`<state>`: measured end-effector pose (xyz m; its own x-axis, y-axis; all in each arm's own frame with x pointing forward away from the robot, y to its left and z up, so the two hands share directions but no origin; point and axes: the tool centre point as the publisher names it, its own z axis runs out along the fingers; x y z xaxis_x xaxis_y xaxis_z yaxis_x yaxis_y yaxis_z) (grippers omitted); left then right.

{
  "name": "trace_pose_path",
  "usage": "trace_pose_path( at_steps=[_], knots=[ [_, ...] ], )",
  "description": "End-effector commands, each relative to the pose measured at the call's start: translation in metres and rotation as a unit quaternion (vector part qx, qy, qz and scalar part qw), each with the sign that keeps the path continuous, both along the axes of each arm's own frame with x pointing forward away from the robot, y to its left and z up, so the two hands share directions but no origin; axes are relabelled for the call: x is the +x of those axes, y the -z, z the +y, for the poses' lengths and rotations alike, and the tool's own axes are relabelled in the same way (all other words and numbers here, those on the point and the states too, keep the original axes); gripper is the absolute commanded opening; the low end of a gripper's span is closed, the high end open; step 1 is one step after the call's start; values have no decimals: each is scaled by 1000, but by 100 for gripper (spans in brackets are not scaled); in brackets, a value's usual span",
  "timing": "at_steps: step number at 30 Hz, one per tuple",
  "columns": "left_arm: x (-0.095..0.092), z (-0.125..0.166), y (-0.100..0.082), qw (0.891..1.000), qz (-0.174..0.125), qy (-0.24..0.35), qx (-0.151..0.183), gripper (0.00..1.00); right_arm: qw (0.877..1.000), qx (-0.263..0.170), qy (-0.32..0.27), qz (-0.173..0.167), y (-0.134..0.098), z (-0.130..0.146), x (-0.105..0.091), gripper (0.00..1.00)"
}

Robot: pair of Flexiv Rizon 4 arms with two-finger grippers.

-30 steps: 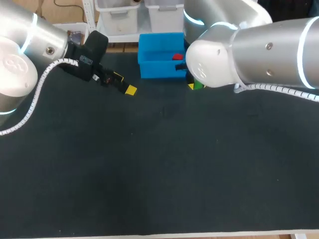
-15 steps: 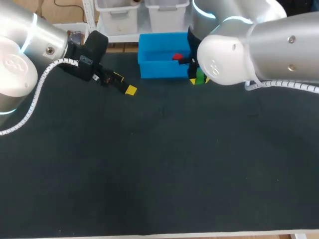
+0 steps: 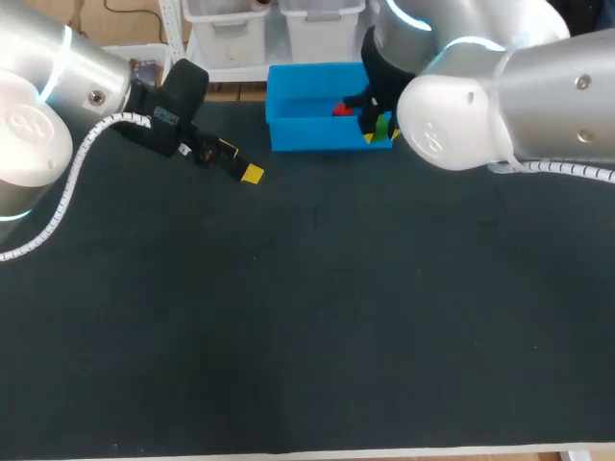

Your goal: Use the left arm to pick the red cube and place it into the blue plastic box first, then use the right arm to grasp the green cube and put it into the same blue plastic box after the first action is fully finished.

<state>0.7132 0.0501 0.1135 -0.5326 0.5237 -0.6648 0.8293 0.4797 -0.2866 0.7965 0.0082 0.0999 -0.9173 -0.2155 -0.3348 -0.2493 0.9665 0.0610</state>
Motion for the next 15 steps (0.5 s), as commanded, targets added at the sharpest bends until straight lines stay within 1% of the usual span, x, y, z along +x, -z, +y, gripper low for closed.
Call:
trace_pose_path(
  at_steps=[1, 8, 15],
  knots=[
    [0, 1, 1, 1000, -2, 1, -3, 100, 1000, 20, -8, -19, -4, -10, 5, 0],
    [0, 1, 1, 1000, -2, 1, -3, 100, 998, 30, -30, -37, -20, -9, 23, 0],
    [0, 1, 1, 1000, -2, 1, -3, 100, 996, 41, -59, -50, -34, -6, 51, 0]
  ],
)
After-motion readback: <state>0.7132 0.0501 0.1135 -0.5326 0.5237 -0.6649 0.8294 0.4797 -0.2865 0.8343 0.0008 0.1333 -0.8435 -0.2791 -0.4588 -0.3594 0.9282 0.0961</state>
